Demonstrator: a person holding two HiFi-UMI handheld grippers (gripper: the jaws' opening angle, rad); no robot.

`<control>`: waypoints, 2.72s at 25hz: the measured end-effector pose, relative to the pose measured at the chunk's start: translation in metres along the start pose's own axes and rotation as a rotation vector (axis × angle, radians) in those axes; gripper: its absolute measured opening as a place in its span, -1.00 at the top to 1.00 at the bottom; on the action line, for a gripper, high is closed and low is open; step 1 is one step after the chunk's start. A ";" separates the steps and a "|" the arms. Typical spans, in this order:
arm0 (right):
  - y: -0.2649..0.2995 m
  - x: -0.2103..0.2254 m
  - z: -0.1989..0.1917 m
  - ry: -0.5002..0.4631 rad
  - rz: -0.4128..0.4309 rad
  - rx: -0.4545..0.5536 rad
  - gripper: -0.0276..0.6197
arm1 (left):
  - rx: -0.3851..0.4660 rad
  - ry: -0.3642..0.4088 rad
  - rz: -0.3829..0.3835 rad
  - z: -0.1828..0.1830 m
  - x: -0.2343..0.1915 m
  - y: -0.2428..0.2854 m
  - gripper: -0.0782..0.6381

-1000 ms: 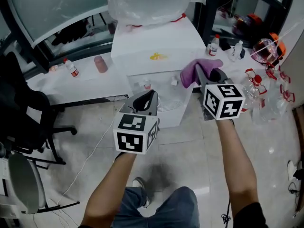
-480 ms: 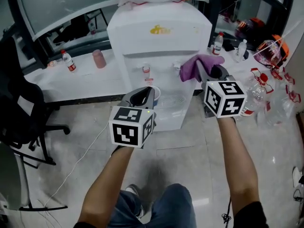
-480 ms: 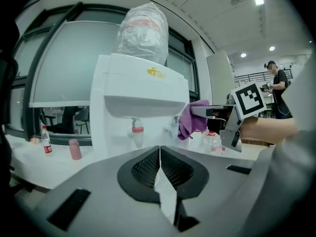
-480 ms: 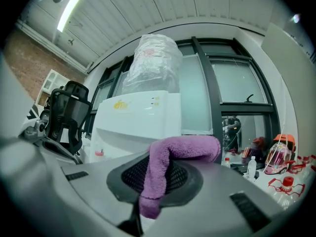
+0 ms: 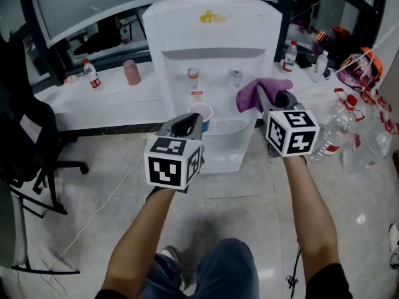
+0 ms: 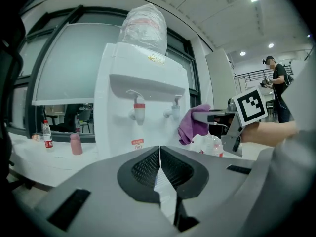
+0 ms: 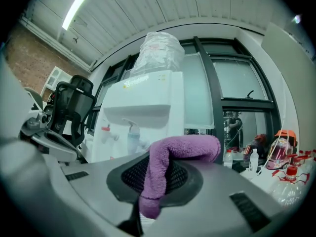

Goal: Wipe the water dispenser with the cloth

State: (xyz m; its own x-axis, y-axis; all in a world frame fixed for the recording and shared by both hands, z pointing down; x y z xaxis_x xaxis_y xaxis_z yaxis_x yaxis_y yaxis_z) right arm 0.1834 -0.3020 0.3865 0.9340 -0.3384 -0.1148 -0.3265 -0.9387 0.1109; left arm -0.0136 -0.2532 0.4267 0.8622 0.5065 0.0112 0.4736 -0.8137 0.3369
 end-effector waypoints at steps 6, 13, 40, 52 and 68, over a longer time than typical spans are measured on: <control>0.006 -0.001 -0.045 0.024 0.000 -0.051 0.77 | -0.017 0.000 0.024 -0.023 -0.008 0.002 0.70; 0.019 -0.010 -0.094 0.055 0.013 -0.132 0.77 | -0.020 -0.001 0.054 -0.033 -0.017 -0.004 0.70; -0.011 -0.130 0.102 -0.053 0.338 0.230 0.77 | 0.069 0.029 0.197 0.023 -0.056 -0.069 0.70; 0.042 -0.194 0.175 -0.009 0.408 0.278 0.77 | 0.090 0.030 0.270 0.027 -0.097 -0.110 0.70; 0.081 -0.215 0.122 0.131 0.409 0.174 0.77 | 0.095 -0.014 0.273 0.000 -0.110 -0.109 0.70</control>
State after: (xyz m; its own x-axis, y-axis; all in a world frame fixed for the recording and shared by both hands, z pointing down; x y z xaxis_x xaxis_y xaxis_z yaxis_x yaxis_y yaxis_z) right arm -0.0615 -0.3137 0.2999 0.7301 -0.6827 0.0312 -0.6811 -0.7306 -0.0476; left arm -0.1600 -0.2206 0.3884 0.9622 0.2616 0.0760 0.2379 -0.9427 0.2339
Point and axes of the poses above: the fingertips, and each gripper's own axes: y forward along the fingers, x to its right, z out of its top, the point moved 4 cm from there along -y, backward along the fingers, and after that the axes turned 6 degrees about -x, right-handed, at the moved point
